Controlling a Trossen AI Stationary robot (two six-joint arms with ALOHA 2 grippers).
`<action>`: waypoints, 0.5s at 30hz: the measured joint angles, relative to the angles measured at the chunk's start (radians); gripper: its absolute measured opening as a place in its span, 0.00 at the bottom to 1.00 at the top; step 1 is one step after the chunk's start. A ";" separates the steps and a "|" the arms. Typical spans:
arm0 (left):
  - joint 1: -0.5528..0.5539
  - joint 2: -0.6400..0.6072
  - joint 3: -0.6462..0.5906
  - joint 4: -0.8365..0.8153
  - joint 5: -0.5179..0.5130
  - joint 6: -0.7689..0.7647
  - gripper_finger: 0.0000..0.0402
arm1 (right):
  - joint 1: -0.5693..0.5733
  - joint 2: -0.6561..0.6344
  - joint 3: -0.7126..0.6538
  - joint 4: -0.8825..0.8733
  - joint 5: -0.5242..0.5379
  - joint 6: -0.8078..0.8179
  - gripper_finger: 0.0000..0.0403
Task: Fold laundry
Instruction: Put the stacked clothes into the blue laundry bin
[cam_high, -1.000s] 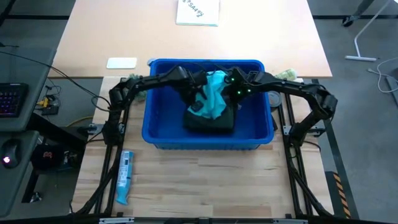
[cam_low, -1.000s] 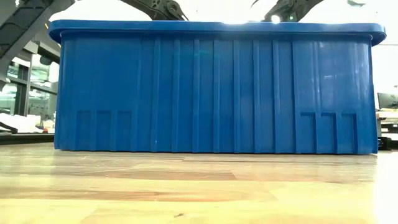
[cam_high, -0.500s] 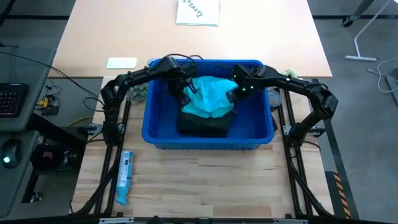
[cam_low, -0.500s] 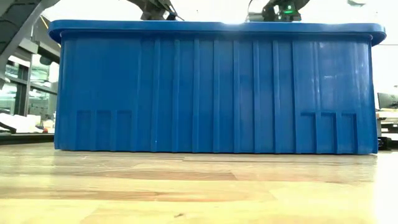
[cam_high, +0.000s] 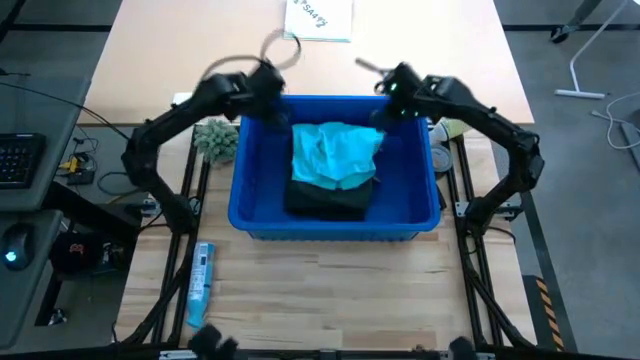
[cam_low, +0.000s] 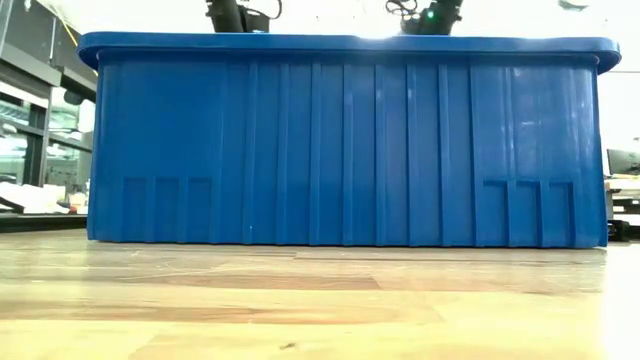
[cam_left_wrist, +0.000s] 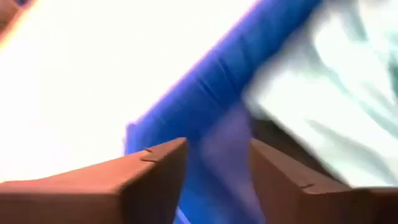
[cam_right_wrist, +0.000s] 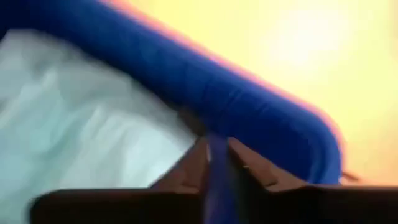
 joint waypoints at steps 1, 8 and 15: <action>0.035 0.000 0.000 0.066 0.009 0.024 0.27 | -0.034 0.000 0.008 0.025 -0.022 -0.007 0.05; 0.310 0.136 0.000 0.320 0.291 -0.102 0.02 | -0.303 0.048 0.010 0.276 -0.232 0.153 0.00; 0.386 0.282 -0.001 0.326 0.404 -0.194 0.00 | -0.393 0.183 0.010 0.366 -0.361 0.286 0.00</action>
